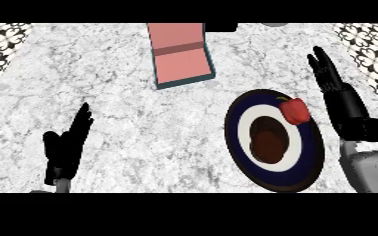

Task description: Pick the cupcake from the plate and place it in the cardboard box

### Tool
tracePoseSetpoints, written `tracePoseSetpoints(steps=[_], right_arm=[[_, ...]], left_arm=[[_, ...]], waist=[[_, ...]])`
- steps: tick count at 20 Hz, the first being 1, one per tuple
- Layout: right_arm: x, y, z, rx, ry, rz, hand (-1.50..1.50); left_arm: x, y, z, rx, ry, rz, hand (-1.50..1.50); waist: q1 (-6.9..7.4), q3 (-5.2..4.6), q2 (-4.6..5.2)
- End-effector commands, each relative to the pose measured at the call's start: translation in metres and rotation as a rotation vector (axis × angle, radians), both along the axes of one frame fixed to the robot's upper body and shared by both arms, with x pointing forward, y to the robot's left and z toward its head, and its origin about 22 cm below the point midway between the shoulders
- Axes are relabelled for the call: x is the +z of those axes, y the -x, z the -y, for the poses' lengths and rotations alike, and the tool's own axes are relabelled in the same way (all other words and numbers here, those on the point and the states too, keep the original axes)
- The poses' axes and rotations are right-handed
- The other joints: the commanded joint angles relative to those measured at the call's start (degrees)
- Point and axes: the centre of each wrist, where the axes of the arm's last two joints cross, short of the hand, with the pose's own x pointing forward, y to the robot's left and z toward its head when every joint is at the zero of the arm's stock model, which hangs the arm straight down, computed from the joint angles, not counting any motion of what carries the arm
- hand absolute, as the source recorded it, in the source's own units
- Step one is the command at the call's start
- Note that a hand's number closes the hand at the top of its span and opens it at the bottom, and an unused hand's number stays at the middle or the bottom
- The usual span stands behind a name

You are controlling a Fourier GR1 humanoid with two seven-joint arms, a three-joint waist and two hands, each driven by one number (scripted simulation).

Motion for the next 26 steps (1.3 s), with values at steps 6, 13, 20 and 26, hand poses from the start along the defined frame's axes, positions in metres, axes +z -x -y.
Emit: tracePoseSetpoints(steps=[6, 13, 20, 26], right_arm=[[-0.021, 0.01, -0.028, 0.644, -0.16, -0.205, -1.5], [-0.057, 0.029, 0.05, 0.747, 0.04, -0.068, -1.5], [-0.034, -0.009, 0.097, 0.853, 0.159, 0.101, -1.5], [0.001, -0.036, 0.084, 0.934, 0.612, 0.108, -1.5]], left_arm=[[0.057, -0.03, -0.067, 0.05, -0.409, 0.173, 0.0], [0.052, -0.031, -0.071, 0.044, -0.396, 0.114, 0.0], [0.061, -0.04, -0.07, 0.024, -0.403, 0.123, 0.0], [0.048, -0.037, -0.059, 0.028, -0.397, 0.098, 0.0]], waist=[[4.54, 1.98, 3.25], [3.23, 1.86, 3.63], [4.34, 1.78, 3.36], [4.34, 1.54, 2.98]])
